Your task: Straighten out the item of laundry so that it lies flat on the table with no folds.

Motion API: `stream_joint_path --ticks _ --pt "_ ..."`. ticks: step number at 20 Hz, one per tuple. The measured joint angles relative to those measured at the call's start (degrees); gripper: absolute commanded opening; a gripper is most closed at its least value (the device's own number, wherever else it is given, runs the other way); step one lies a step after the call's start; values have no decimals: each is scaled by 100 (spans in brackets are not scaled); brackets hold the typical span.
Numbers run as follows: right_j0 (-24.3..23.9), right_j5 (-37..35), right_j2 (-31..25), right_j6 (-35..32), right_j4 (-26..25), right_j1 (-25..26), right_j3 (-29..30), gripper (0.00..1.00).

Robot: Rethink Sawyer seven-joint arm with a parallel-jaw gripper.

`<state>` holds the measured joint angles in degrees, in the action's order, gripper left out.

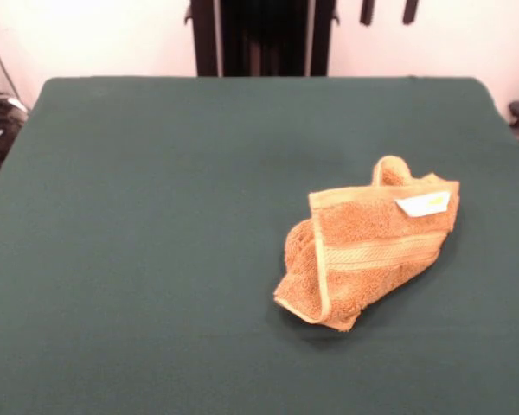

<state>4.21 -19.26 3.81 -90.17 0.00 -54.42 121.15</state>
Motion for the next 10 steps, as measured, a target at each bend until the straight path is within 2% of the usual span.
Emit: stream_joint_path --ticks 10 --pt "163 203 -1 0 8 657 -33 100"
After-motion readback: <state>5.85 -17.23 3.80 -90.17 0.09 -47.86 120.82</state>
